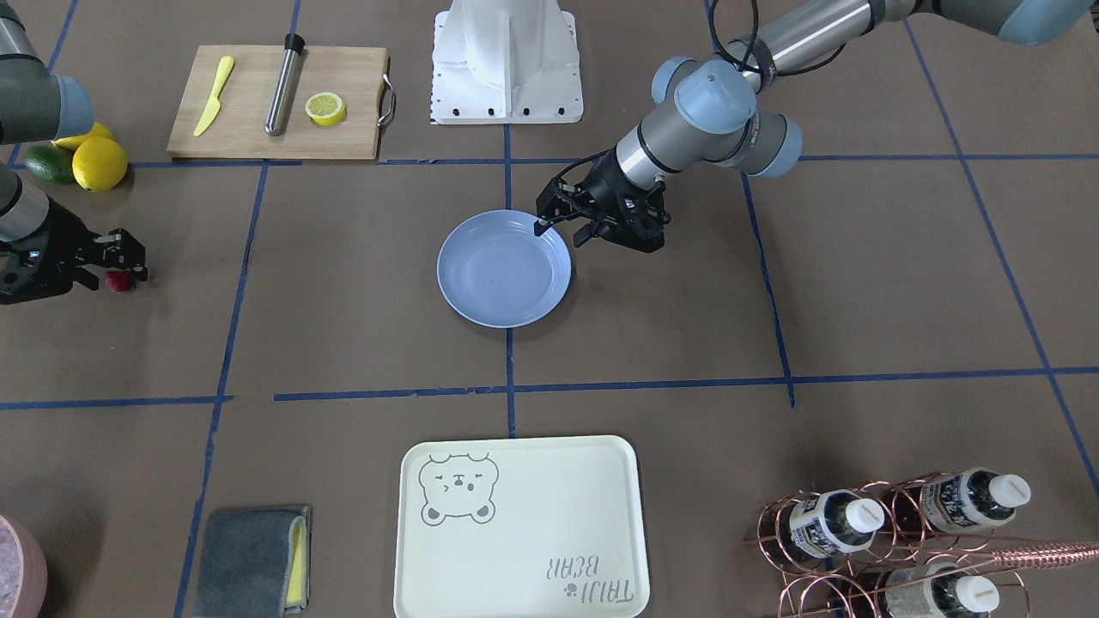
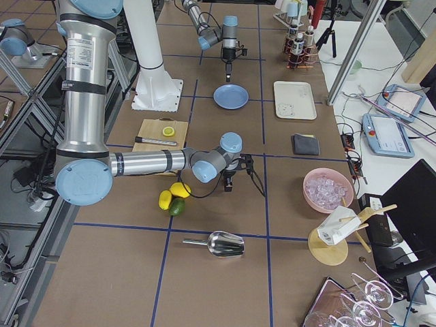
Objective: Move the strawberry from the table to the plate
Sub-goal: 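Release the plate with the left gripper while the right gripper grasps the strawberry, then carry the strawberry with the right gripper over the plate while the left arm withdraws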
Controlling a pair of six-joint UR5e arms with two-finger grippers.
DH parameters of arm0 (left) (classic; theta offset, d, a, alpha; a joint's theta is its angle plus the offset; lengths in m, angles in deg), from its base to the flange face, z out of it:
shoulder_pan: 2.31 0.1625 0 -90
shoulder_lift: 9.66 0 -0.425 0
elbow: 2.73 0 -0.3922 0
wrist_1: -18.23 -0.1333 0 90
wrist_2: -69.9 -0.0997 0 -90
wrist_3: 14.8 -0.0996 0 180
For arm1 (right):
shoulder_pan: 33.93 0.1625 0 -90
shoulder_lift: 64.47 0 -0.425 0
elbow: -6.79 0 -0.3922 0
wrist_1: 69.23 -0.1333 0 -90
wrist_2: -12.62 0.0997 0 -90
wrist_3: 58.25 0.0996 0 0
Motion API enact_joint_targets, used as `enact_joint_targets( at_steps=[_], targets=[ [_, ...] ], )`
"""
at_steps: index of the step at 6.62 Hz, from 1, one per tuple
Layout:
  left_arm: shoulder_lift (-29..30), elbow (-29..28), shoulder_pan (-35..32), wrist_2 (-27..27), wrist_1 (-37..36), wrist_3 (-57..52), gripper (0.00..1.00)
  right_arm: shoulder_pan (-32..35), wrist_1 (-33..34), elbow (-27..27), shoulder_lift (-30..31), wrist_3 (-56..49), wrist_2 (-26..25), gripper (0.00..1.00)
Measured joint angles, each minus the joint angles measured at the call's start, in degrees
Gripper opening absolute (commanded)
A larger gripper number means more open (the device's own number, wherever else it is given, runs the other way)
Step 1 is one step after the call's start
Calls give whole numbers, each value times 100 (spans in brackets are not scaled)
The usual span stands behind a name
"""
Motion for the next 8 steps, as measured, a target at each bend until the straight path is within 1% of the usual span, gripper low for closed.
enact_joint_targets(
  at_steps=[2, 3, 4, 5, 6, 7, 8],
  targets=[
    [-12, 40, 4, -3, -1, -1, 73, 1, 5, -94, -33, 1, 1, 0],
    [-57, 120, -9, 7, -4, -8, 73, -18, 28, -333, -108, 173, 10, 0],
    [-235, 354, -53, 31, -10, -26, 73, -164, 52, -613, -326, 804, 7, 0],
    [-547, 688, -172, 107, -15, -55, 73, -516, 59, -798, -761, 1827, -106, 0],
    [-862, 969, -494, 308, -18, -132, 73, -1075, 100, -852, -1415, 2927, -442, 0],
    [-1188, 1209, -841, 531, -19, -366, 73, -1650, 409, -826, -2169, 3818, -844, 0],
    [-1537, 1441, -1059, 657, -19, -663, 76, -2106, 1011, -765, -2874, 4321, -1228, 0]
  ],
)
